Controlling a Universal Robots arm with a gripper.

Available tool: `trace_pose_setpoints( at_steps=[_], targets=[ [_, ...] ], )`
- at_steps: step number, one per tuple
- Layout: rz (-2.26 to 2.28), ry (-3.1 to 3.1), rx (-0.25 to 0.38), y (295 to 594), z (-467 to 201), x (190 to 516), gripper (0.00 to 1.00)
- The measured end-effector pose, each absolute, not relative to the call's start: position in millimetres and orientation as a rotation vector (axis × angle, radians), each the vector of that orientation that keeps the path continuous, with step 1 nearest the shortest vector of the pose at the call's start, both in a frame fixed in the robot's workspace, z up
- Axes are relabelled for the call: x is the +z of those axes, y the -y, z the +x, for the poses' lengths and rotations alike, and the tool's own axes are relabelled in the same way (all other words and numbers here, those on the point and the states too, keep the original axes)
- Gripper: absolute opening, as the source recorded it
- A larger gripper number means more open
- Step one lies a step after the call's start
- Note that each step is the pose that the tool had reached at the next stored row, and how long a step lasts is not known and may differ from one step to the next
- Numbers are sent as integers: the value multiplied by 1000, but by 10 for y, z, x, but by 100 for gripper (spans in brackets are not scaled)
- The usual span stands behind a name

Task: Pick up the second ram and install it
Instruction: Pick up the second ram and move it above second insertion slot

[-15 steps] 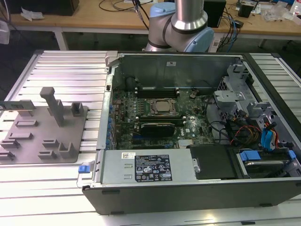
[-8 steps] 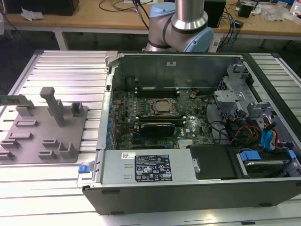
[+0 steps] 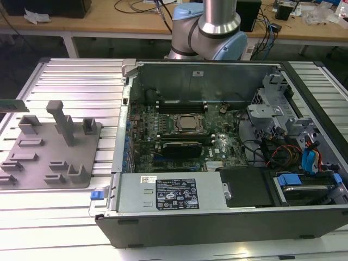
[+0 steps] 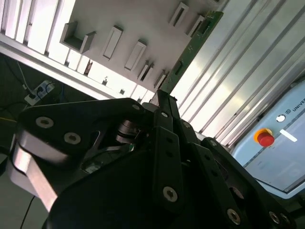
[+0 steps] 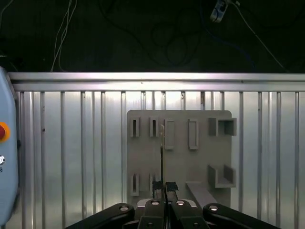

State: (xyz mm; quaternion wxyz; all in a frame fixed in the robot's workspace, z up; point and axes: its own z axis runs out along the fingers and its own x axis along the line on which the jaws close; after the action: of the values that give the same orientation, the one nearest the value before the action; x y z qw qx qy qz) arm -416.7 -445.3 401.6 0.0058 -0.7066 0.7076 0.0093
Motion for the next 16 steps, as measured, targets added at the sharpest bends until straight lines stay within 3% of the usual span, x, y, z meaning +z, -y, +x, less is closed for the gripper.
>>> trace_pose_setpoints(
  at_steps=[6,16],
  targets=[
    [-2212,-2215,30,4450,-4166,4180,9],
    [-2212,-2215,30,4450,-4014,4185,9]
  ],
)
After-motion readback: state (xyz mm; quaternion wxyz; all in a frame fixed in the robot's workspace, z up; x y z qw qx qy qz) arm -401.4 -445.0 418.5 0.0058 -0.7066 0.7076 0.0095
